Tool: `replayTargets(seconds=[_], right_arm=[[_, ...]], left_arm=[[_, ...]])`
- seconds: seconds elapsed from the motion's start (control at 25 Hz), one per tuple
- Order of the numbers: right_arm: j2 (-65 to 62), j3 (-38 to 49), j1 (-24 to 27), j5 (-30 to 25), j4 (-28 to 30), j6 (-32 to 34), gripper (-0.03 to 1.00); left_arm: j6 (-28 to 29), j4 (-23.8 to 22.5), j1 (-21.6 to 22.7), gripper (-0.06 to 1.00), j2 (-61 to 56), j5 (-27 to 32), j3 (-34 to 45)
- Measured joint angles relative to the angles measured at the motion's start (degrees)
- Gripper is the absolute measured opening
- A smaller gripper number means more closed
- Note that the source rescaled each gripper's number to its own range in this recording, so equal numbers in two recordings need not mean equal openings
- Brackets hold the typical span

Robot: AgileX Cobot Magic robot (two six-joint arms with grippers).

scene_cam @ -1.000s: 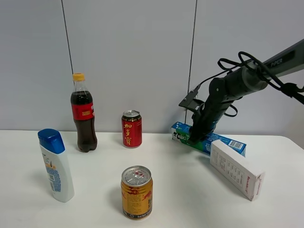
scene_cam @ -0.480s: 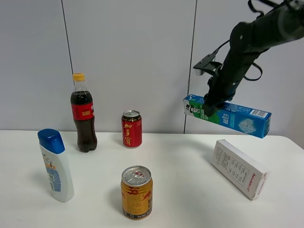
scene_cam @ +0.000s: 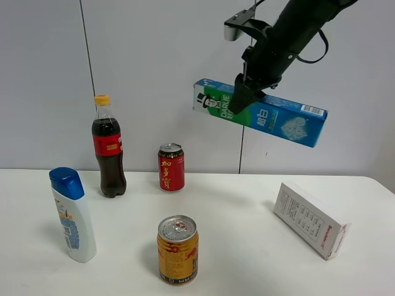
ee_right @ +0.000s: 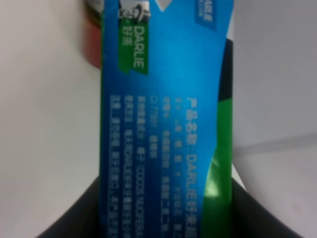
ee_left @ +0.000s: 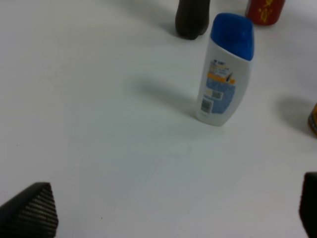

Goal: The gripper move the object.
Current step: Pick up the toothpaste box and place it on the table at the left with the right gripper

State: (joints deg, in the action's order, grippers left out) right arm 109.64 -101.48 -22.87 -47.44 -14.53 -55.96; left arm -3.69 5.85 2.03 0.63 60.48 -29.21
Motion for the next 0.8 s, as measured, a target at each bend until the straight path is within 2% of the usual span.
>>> replayTargets(seconds=[0.12, 0.4, 0.8], right_arm=[[1.1, 0.0, -2.6, 1.0, -2.4, -3.7, 0.0], [6.7, 0.0, -6.8, 6.5, -4.4, -4.8, 0.0], [14.7, -0.1, -8.5, 7.6, -4.4, -6.8, 0.0]], left_arm=[[0.0, 0.0, 0.0, 1.0, 0.0, 0.0, 0.0], [0.0, 0.0, 0.0, 1.0, 0.0, 0.0, 0.0], [0.0, 0.0, 0.0, 1.0, 0.0, 0.0, 0.0]])
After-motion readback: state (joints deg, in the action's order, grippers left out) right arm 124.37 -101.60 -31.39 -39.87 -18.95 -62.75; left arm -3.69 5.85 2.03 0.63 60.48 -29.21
